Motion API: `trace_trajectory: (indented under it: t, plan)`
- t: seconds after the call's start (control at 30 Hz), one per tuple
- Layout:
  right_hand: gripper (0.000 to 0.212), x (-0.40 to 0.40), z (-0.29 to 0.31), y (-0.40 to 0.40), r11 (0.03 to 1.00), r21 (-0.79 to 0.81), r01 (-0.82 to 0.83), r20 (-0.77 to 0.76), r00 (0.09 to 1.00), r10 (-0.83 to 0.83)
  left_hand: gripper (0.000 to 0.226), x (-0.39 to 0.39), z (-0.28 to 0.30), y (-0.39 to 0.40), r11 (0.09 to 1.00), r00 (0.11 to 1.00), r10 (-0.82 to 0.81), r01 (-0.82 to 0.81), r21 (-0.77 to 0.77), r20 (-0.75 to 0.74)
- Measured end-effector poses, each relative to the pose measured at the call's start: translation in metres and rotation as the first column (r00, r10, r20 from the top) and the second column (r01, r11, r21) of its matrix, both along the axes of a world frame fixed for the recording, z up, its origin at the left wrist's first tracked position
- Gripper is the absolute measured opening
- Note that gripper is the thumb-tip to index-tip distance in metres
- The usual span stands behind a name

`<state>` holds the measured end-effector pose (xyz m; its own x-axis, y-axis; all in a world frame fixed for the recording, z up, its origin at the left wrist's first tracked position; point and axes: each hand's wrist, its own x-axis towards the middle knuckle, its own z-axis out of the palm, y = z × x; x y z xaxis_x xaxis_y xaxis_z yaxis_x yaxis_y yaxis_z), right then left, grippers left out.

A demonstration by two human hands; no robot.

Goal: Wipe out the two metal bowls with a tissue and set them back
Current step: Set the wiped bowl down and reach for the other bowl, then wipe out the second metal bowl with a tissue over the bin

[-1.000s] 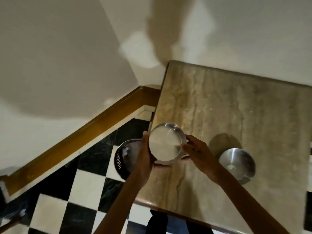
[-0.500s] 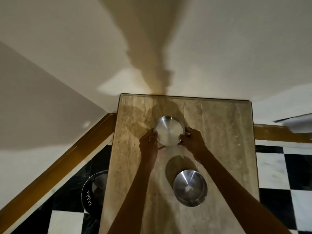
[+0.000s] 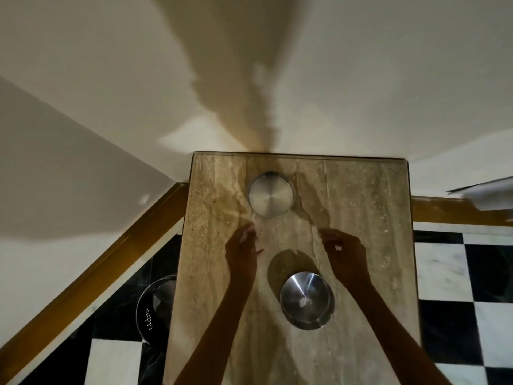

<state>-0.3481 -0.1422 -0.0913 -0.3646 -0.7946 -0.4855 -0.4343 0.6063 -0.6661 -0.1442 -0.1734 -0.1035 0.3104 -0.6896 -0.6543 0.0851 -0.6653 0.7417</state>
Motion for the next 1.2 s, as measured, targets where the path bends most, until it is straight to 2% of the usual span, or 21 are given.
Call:
trace_trajectory:
  t: [0.1, 0.17, 0.27, 0.37, 0.43, 0.53, 0.6, 0.63, 0.7, 0.77, 0.8, 0.87, 0.97, 1.07, 1.2]
  plan:
    - [0.017, -0.001, 0.002, 0.049, 0.991, 0.114, -0.065, 0.02, 0.998, 0.063, 0.021, -0.004, -0.001, 0.053, 0.991, 0.998, -0.018, 0.026, 0.13, -0.066]
    - [0.017, 0.0, -0.002, 0.075, 0.984, 0.146, -0.1, 0.037, 0.995, 0.095, 0.019, -0.005, 0.002, 0.083, 0.989, 0.993, -0.073, 0.084, 0.125, -0.092]
    - [0.022, 0.01, -0.004, 0.103, 0.986, 0.149, -0.075, -0.044, 0.996, 0.082, 0.015, -0.005, 0.004, 0.119, 0.986, 0.991, -0.069, 0.085, 0.141, -0.116]
    - [0.018, 0.025, -0.005, 0.117, 0.984, 0.161, -0.074, -0.109, 0.99, 0.093, 0.024, -0.002, 0.008, 0.139, 0.976, 0.983, -0.069, 0.101, 0.193, -0.168]
    - [0.018, 0.033, -0.004, 0.12, 0.984, 0.161, -0.074, -0.135, 0.986, 0.096, 0.028, 0.004, 0.007, 0.145, 0.973, 0.981, -0.041, 0.083, 0.217, -0.191]
    - [0.021, 0.054, 0.005, 0.125, 0.987, 0.119, -0.109, -0.117, 0.986, 0.123, 0.02, 0.026, 0.007, 0.15, 0.954, 0.98, 0.091, -0.034, 0.298, -0.179]
    - [0.02, 0.077, 0.016, 0.127, 0.987, 0.064, -0.147, -0.074, 0.986, 0.151, 0.021, 0.052, 0.011, 0.156, 0.934, 0.955, 0.167, -0.073, 0.35, -0.247]
    - [0.019, 0.09, 0.023, 0.127, 0.986, 0.038, -0.164, -0.053, 0.985, 0.166, 0.031, 0.066, 0.014, 0.162, 0.927, 0.92, 0.187, -0.05, 0.371, -0.343]
    - [0.015, 0.121, 0.034, 0.126, 0.973, -0.009, -0.23, -0.027, 0.973, 0.23, 0.043, 0.098, 0.019, 0.175, 0.896, 0.748, 0.348, -0.089, 0.434, -0.566]
    - [0.015, 0.155, 0.042, 0.121, 0.948, -0.001, -0.318, 0.011, 0.948, 0.318, 0.051, 0.128, 0.025, 0.189, 0.857, 0.582, 0.479, -0.147, 0.494, -0.657]
    - [0.023, 0.171, 0.043, 0.118, 0.935, 0.014, -0.355, 0.034, 0.934, 0.355, 0.052, 0.139, 0.028, 0.195, 0.845, 0.548, 0.512, -0.187, 0.501, -0.661]
    - [0.036, 0.21, 0.039, 0.113, 0.914, 0.029, -0.405, 0.08, 0.912, 0.402, 0.049, 0.166, 0.033, 0.204, 0.843, 0.547, 0.53, -0.261, 0.47, -0.647]
    - [0.038, 0.267, 0.029, 0.105, 0.869, -0.005, -0.494, 0.123, 0.862, 0.491, 0.084, 0.207, 0.035, 0.209, 0.829, 0.416, 0.559, -0.286, 0.48, -0.717]
    - [0.043, 0.317, 0.019, 0.095, 0.83, -0.068, -0.554, 0.116, 0.822, 0.558, 0.105, 0.255, 0.023, 0.21, 0.845, 0.318, 0.521, -0.322, 0.427, -0.792]
    - [0.04, 0.363, 0.006, 0.08, 0.768, -0.113, -0.631, -0.001, 0.773, 0.635, 0.102, 0.298, -0.003, 0.204, 0.816, 0.228, 0.536, -0.386, 0.43, -0.813]
